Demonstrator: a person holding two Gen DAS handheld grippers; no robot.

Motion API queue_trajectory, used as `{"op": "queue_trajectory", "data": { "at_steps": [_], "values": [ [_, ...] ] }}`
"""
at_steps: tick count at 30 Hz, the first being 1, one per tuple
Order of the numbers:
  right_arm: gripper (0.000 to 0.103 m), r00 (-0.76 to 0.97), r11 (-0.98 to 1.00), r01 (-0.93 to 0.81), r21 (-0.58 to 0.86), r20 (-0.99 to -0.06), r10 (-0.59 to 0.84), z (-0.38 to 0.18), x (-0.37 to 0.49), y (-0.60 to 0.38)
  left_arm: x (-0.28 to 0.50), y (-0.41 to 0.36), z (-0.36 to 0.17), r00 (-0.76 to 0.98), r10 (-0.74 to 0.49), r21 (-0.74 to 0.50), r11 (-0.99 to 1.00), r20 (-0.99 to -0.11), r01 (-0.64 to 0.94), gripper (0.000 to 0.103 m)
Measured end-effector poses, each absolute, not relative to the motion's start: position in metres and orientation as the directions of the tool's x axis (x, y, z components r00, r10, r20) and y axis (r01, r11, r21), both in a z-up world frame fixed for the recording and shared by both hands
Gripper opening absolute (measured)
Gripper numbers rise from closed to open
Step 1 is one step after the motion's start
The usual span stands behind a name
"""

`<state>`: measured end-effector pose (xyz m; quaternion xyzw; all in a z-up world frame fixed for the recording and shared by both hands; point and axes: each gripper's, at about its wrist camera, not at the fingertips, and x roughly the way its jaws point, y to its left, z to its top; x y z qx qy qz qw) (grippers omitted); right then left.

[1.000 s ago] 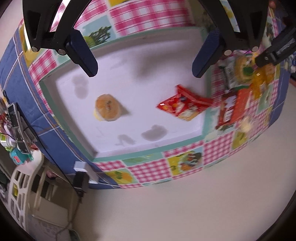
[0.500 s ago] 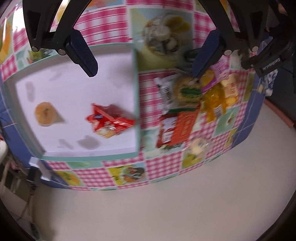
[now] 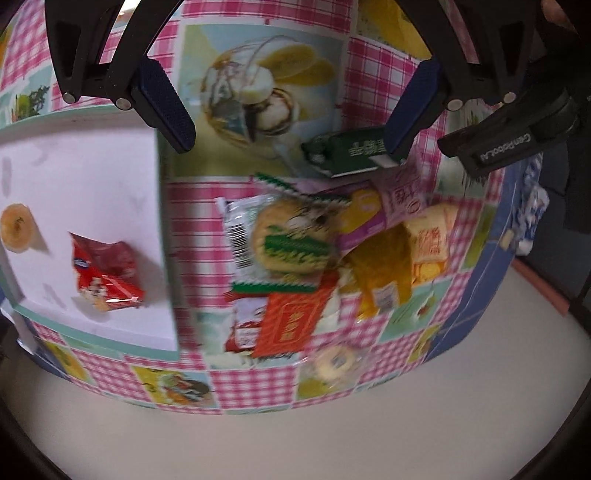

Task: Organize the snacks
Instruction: 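Move both tools back toward the snack pile, then grasp the green mung-bean cake pack with the right gripper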

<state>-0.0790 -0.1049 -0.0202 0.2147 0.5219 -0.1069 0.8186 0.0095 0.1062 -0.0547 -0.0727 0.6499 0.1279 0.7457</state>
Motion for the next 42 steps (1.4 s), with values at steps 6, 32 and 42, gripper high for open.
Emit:
{"op": "queue_trajectory", "data": {
  "at_steps": [6, 32, 42],
  "values": [
    [0.103, 0.421, 0.916, 0.333, 0.222, -0.905, 0.066, -0.025, -0.072, -0.084, 0.009, 0.136, -0.066, 0.073, 0.094, 0.061, 0.929, -0.993, -0.365, 0.093],
    [0.102, 0.399, 0.942, 0.272, 0.197, -0.914, 0.076, -0.047, -0.049, -0.057, -0.006, 0.200, -0.085, 0.056, 0.053, 0.022, 0.894, -0.997, -0.448, 0.093],
    [0.074, 0.385, 0.927, 0.317, 0.199, -0.921, 0.066, -0.048, -0.052, -0.071, -0.006, 0.187, -0.076, 0.064, 0.026, -0.004, 0.904, -0.998, -0.428, 0.093]
  ]
}}
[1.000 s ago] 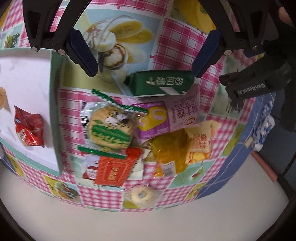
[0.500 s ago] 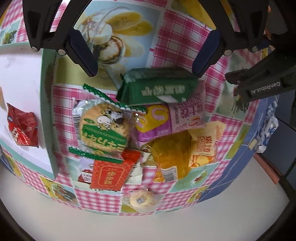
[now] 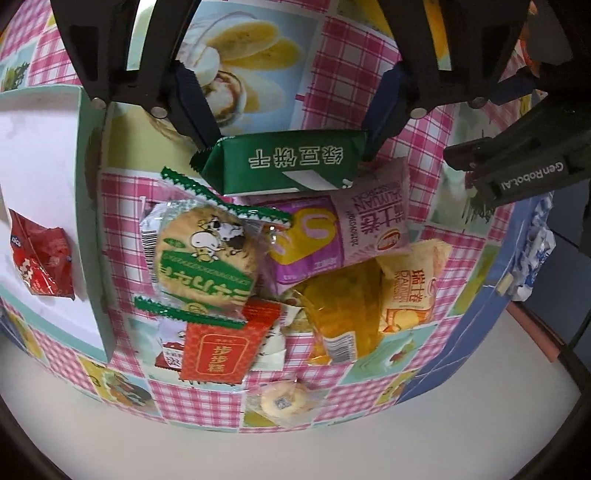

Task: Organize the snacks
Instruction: 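Grasp the green mung-bean cake pack with the right gripper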

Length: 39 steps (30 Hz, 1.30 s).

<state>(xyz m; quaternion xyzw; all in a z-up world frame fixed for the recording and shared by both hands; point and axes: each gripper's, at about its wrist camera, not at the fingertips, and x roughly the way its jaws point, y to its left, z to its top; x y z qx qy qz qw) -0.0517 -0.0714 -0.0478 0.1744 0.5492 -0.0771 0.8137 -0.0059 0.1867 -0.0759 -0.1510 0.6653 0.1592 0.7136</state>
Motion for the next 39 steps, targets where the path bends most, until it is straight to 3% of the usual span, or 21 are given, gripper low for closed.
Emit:
{"op": "queue_trajectory", "data": {
  "at_steps": [9, 22, 24, 32, 39],
  "values": [
    [0.073, 0.371, 0.893, 0.388, 0.227, -0.926, 0.074, -0.045, -0.064, -0.096, 0.006, 0.155, -0.074, 0.084, -0.046, -0.074, 0.928, -0.995, -0.366, 0.093],
    [0.067, 0.379, 0.818, 0.504, 0.277, -0.922, 0.078, -0.033, -0.087, -0.142, 0.035, 0.059, -0.069, 0.125, -0.209, -0.223, 0.969, -0.970, -0.104, 0.093],
    [0.063, 0.382, 0.814, 0.510, 0.279, -0.921, 0.076, -0.031, -0.090, -0.147, 0.035, 0.044, -0.069, 0.127, -0.218, -0.228, 0.971, -0.968, -0.071, 0.093],
    [0.062, 0.380, 0.807, 0.513, 0.294, -0.920, 0.094, -0.033, -0.088, -0.151, 0.042, -0.003, -0.083, 0.134, -0.247, -0.250, 0.968, -0.960, -0.009, 0.093],
    [0.063, 0.372, 0.808, 0.511, 0.293, -0.923, 0.099, -0.034, -0.084, -0.150, 0.054, -0.037, -0.094, 0.161, -0.202, -0.198, 0.979, -0.966, 0.041, 0.092]
  ]
}}
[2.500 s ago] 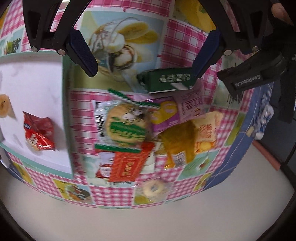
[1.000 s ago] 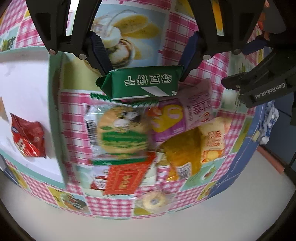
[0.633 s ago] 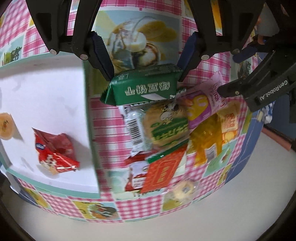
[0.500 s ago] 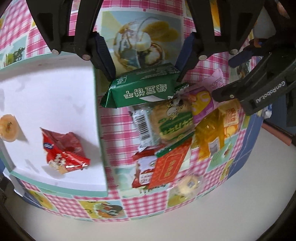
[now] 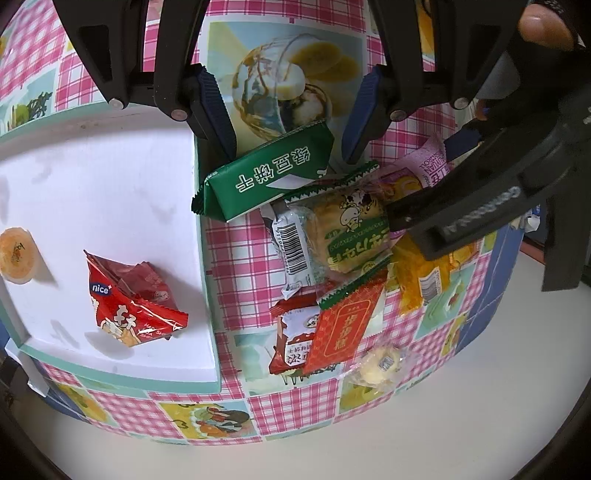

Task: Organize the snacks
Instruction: 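Grasp the green mung-bean cake pack with the right gripper, then grasp the purple Swiss roll bag with the left gripper while the right carries the green pack to the tray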

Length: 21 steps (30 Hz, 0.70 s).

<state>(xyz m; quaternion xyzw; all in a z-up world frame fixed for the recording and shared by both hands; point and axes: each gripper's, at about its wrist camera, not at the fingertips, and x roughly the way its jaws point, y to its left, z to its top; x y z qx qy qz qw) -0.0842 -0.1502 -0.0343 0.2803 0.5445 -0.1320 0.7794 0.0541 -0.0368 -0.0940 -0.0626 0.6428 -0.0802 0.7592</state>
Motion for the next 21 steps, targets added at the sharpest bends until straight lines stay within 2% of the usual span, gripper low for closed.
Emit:
{"op": "queue_trajectory", "data": {
  "at_steps": [4, 13, 21],
  "values": [
    [0.063, 0.372, 0.810, 0.507, 0.296, -0.922, 0.105, -0.035, -0.083, -0.151, 0.054, -0.048, -0.096, 0.155, -0.196, -0.191, 0.981, -0.968, 0.045, 0.086],
    [0.069, 0.373, 0.822, 0.473, 0.318, -0.917, 0.140, -0.038, -0.079, -0.151, 0.061, -0.045, -0.101, 0.106, -0.135, -0.139, 0.990, -0.985, -0.029, 0.085],
    [0.073, 0.361, 0.832, 0.459, 0.313, -0.921, 0.148, -0.044, -0.073, -0.146, 0.069, -0.046, -0.106, 0.087, -0.132, -0.138, 0.988, -0.988, -0.072, 0.086]
  ]
}}
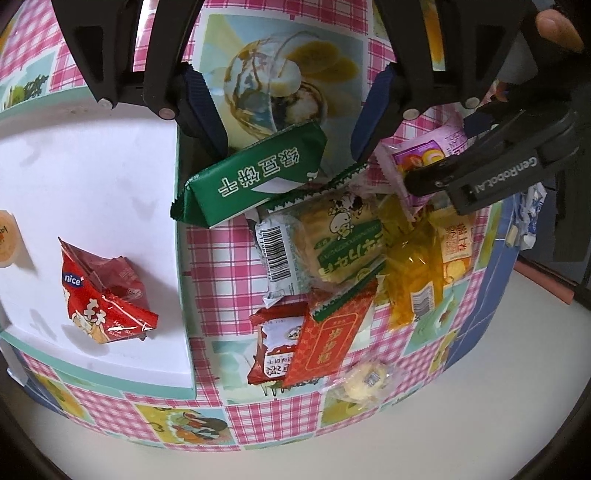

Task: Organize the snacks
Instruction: 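Grasp the purple Swiss roll bag with the left gripper while the right carries the green pack to the tray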

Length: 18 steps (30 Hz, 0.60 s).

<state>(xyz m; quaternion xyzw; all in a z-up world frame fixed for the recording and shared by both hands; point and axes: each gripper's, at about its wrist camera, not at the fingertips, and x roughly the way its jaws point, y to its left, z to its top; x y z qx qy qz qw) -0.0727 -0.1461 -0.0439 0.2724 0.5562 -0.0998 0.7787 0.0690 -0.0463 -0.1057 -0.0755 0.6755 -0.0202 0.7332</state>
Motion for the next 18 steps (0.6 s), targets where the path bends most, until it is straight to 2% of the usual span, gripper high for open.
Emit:
{"op": "queue_trajectory", "data": {
  "at_steps": [7, 11, 13, 18],
  "values": [
    [0.069, 0.388, 0.767, 0.536, 0.353, -0.910, 0.147, -0.049, -0.077, -0.162, 0.073, -0.051, -0.108, 0.088, -0.130, -0.136, 0.989, -0.988, -0.066, 0.086],
    [0.050, 0.386, 0.745, 0.571, 0.346, -0.914, 0.129, -0.050, -0.081, -0.170, 0.058, -0.020, -0.104, 0.090, -0.131, -0.137, 0.989, -0.987, -0.059, 0.086],
    [0.041, 0.394, 0.724, 0.588, 0.362, -0.909, 0.134, -0.051, -0.083, -0.175, 0.063, -0.029, -0.106, 0.091, -0.130, -0.136, 0.989, -0.987, -0.057, 0.086],
    [0.030, 0.412, 0.714, 0.600, 0.361, -0.905, 0.111, -0.047, -0.086, -0.181, 0.063, -0.034, -0.106, 0.097, -0.125, -0.130, 0.990, -0.987, -0.046, 0.085]
  ]
}}
